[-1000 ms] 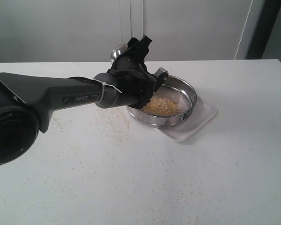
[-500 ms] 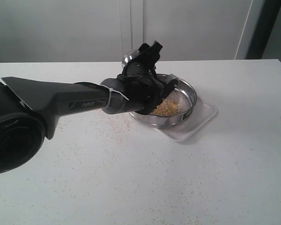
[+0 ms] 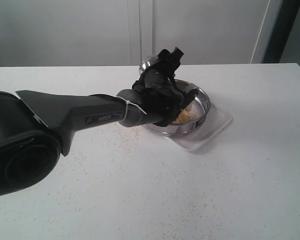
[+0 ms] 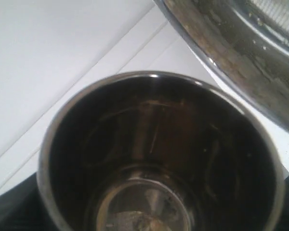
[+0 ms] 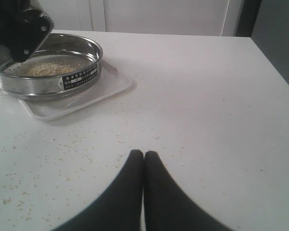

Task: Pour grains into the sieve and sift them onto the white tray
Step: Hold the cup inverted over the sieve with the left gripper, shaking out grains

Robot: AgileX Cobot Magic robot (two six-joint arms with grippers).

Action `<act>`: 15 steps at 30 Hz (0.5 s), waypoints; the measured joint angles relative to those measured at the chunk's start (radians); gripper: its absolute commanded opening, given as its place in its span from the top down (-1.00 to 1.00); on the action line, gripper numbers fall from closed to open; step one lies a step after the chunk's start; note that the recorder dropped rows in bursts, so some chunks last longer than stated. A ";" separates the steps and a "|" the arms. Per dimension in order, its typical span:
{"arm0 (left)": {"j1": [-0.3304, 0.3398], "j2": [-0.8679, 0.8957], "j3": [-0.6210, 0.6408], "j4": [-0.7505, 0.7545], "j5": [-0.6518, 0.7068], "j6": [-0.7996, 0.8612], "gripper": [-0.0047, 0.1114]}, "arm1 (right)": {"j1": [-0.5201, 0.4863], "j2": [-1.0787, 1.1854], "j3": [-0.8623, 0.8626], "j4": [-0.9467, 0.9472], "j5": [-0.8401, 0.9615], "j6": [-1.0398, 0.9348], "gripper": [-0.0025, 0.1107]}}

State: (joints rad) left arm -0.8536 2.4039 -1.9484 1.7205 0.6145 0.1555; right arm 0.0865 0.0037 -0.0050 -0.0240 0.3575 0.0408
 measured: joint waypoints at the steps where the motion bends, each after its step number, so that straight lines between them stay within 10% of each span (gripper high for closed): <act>1: -0.009 0.000 0.000 0.000 -0.011 0.002 0.92 | 0.000 0.000 0.000 0.000 0.000 0.000 0.96; 15: 0.005 0.007 -0.002 0.000 0.024 0.006 0.92 | 0.000 0.000 0.000 0.000 0.000 0.000 0.96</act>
State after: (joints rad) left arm -0.8485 2.4106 -1.9507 1.7202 0.6383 0.1615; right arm 0.0865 0.0037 -0.0050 -0.0240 0.3575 0.0408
